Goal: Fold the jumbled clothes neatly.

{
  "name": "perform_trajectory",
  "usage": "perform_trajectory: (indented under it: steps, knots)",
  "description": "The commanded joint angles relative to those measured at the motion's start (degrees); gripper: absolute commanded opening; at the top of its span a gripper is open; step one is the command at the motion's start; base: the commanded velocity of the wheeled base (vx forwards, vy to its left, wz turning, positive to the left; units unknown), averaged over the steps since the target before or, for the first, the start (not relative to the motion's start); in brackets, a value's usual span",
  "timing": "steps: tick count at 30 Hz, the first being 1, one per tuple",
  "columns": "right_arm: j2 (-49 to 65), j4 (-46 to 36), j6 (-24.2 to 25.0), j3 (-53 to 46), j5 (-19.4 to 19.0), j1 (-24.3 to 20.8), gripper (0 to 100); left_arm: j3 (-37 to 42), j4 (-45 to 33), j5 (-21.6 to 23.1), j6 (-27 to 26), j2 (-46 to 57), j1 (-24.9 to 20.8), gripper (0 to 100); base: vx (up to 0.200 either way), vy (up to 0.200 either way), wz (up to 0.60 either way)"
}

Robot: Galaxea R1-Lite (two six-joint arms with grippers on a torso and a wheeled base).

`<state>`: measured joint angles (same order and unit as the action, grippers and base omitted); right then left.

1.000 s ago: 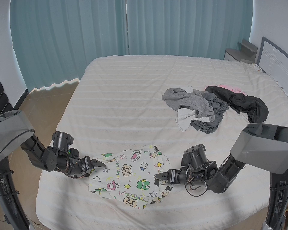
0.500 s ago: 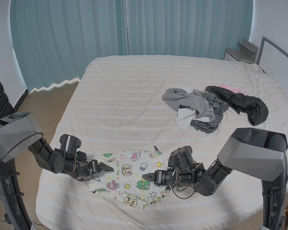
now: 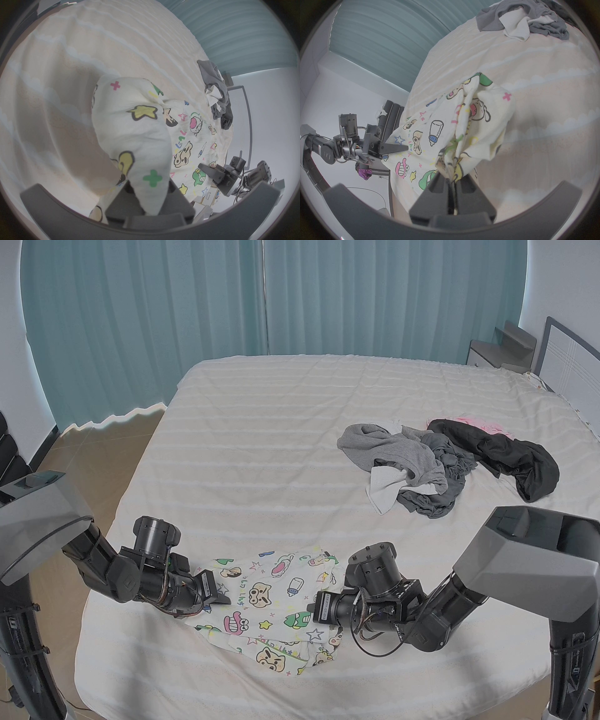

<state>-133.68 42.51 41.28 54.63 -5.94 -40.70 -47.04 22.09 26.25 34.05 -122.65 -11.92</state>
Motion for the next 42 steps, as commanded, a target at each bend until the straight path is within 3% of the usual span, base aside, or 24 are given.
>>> perform_trajectory:
  steps: [1, 8, 32, 42]
  knots:
    - [3.78, 0.21, 0.56, -1.8, 0.14, -0.08, 0, -0.33, -0.29, -1.37, 3.31, 3.65, -0.65, 0, 0.0, 0.0, 0.0]
    - [7.21, 0.29, 0.47, -4.44, 0.31, -0.16, 0, -0.51, -3.72, -1.64, 4.98, 7.34, -2.49, 0, 0.0, 0.0, 0.0]
    - [17.4, 0.29, -0.06, -12.61, 0.58, 0.1, 0, -1.03, -6.36, -4.36, 8.23, 12.79, -10.31, 0, 0.0, -0.2, 0.0]
    - [19.86, 0.29, -2.61, -15.87, 0.58, 1.51, 0, -2.79, -6.01, -5.5, 11.3, 12.0, -14.36, 0, 0.0, -0.2, 0.0]
